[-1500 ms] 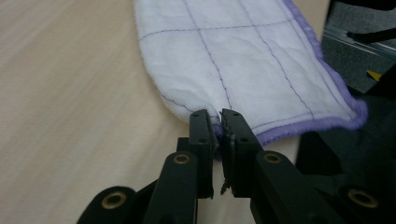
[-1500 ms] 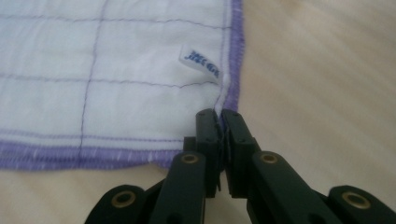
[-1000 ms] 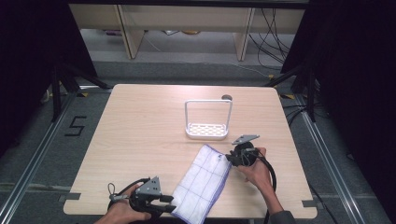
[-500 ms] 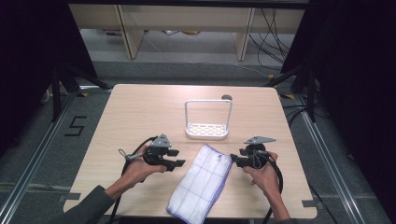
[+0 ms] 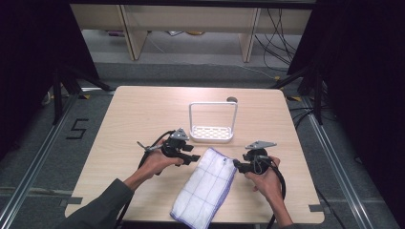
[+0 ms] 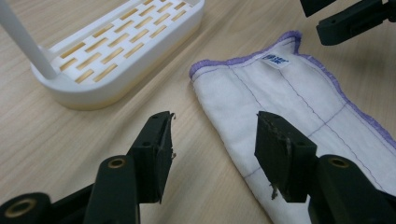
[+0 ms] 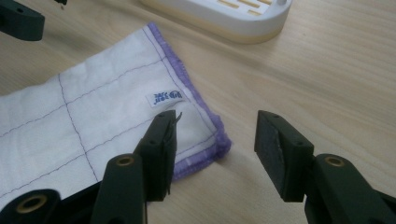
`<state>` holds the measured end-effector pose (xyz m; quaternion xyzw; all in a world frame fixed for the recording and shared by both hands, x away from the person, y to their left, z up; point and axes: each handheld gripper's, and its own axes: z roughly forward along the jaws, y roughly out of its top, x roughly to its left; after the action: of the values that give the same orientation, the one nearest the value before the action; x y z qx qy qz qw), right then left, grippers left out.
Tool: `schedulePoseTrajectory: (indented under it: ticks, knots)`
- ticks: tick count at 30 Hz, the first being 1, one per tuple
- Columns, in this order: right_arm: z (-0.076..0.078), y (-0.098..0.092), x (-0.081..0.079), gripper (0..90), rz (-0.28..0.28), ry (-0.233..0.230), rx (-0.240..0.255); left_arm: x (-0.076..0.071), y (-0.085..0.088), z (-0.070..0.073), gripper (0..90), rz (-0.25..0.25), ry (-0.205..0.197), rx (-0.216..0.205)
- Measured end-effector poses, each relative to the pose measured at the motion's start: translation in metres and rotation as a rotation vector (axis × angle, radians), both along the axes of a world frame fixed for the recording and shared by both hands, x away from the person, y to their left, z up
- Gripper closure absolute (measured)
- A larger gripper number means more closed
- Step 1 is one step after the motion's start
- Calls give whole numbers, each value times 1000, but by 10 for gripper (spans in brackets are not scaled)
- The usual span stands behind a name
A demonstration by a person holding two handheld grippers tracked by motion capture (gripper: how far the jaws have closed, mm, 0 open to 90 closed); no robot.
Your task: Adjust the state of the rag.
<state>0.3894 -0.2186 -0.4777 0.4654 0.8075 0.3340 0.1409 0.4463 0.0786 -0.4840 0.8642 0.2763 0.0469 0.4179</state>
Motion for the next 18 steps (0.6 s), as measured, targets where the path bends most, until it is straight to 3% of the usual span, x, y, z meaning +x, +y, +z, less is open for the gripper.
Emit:
schedulePoseTrajectory:
  ticks: [1,7,11,12,13,15,16,18]
  knots:
    - [0,1,0,496,-4,19,1,1,-2,-1,452,-2,-3,-1]
    - [-3,3,2,480,9,4,-12,7,-17,-5,450,-10,11,-4]
    - [-5,4,0,469,-9,20,-11,12,-29,-9,438,-34,15,24]
    - [-7,2,2,469,7,6,-13,12,-31,-10,435,-31,14,22]
    - [-7,2,0,469,-12,29,-8,14,-34,-10,433,-29,13,20]
    - [-12,0,4,465,10,9,-22,16,-37,-11,432,-32,17,24]
    - [-13,0,4,465,5,25,-2,17,-39,-11,432,-31,25,23]
    - [-14,1,3,464,-7,40,-7,20,-41,-12,427,-41,24,33]
